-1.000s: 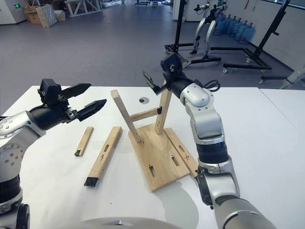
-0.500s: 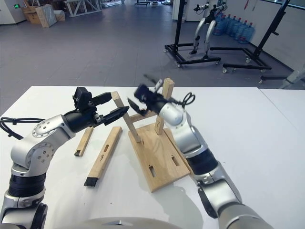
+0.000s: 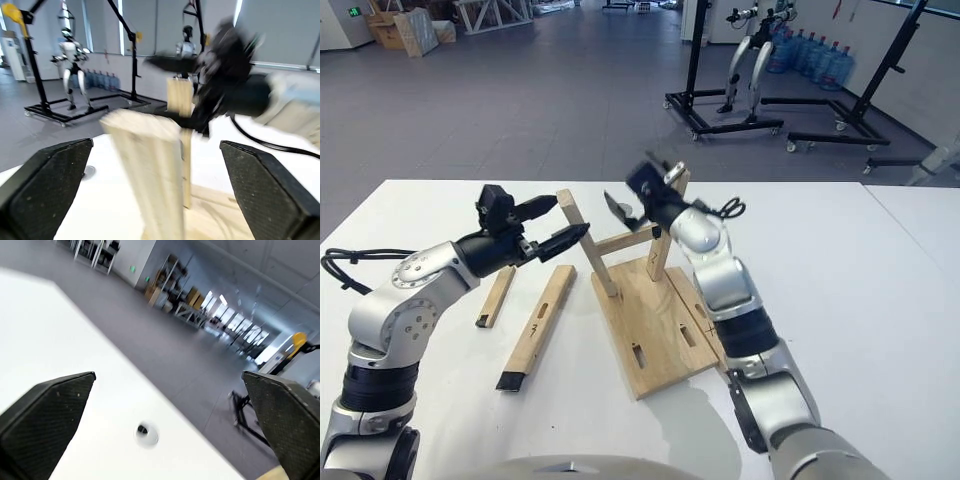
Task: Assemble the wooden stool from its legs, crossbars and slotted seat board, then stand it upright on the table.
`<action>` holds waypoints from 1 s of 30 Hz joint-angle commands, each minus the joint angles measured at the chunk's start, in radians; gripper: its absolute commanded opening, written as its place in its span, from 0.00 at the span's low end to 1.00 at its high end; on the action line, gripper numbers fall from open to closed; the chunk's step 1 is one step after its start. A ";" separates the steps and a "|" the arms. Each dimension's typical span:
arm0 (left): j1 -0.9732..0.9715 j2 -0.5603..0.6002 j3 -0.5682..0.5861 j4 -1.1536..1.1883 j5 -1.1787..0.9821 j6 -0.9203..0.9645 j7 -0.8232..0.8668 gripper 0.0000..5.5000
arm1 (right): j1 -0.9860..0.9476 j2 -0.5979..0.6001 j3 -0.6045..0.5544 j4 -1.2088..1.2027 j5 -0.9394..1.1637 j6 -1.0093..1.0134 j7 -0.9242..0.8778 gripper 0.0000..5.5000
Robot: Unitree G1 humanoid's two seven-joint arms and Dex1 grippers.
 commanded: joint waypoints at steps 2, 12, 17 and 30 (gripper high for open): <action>-0.074 0.003 0.130 -0.016 -0.105 0.110 0.128 0.84 | -0.093 0.005 -0.061 -0.076 0.057 0.117 0.000 0.98; -0.124 0.132 0.521 -0.111 -0.235 0.650 0.665 0.84 | -0.201 -0.257 -0.525 -0.088 0.250 0.394 -0.009 0.98; 0.111 -0.001 0.514 -0.135 -0.119 0.945 0.750 0.84 | -0.078 -0.448 -0.761 0.039 0.313 0.542 0.020 0.98; 0.187 -0.099 0.191 -0.037 0.156 0.726 0.694 0.84 | 0.120 -0.255 -0.580 0.020 0.325 0.406 -0.070 0.98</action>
